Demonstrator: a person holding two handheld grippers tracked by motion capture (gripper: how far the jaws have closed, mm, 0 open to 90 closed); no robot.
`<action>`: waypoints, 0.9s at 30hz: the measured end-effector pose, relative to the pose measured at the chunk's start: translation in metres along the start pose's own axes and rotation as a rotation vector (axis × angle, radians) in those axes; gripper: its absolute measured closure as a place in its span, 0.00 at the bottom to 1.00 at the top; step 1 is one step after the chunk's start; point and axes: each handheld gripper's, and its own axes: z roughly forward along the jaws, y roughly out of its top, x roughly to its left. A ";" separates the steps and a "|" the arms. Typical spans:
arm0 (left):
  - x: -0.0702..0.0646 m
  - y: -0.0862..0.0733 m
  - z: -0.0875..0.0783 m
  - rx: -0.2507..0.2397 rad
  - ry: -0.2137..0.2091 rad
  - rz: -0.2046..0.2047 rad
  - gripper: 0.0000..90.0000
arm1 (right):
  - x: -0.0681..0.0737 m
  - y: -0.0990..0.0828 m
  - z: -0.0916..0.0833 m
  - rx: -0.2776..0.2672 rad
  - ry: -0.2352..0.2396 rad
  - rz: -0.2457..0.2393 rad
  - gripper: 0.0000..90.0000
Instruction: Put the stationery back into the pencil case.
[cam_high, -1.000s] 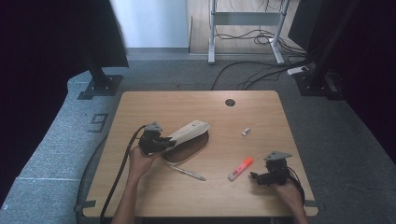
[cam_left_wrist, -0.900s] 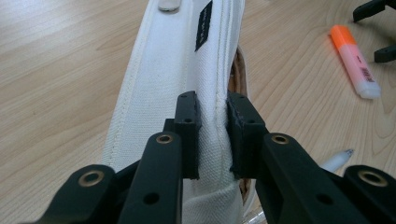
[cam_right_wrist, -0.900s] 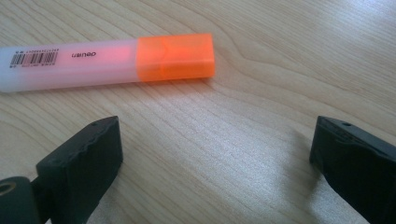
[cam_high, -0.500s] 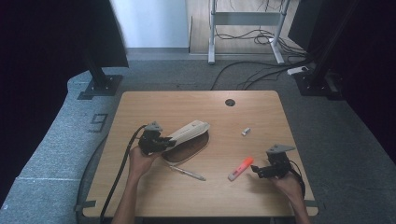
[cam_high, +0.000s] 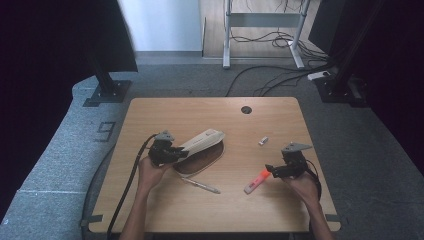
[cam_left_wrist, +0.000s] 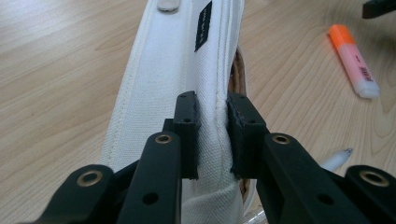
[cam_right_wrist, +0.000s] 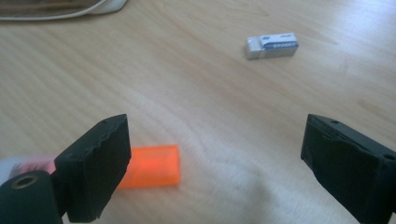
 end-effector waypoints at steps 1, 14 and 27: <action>0.000 0.000 0.000 0.001 0.000 0.001 0.83 | -0.001 0.001 0.001 0.001 0.000 0.000 0.10; 0.001 0.000 0.000 0.005 -0.004 0.006 0.83 | -0.021 0.021 0.030 0.002 -0.035 0.025 0.15; 0.003 0.000 -0.001 -0.006 -0.013 -0.010 0.83 | -0.038 0.038 0.058 0.012 -0.034 0.050 0.23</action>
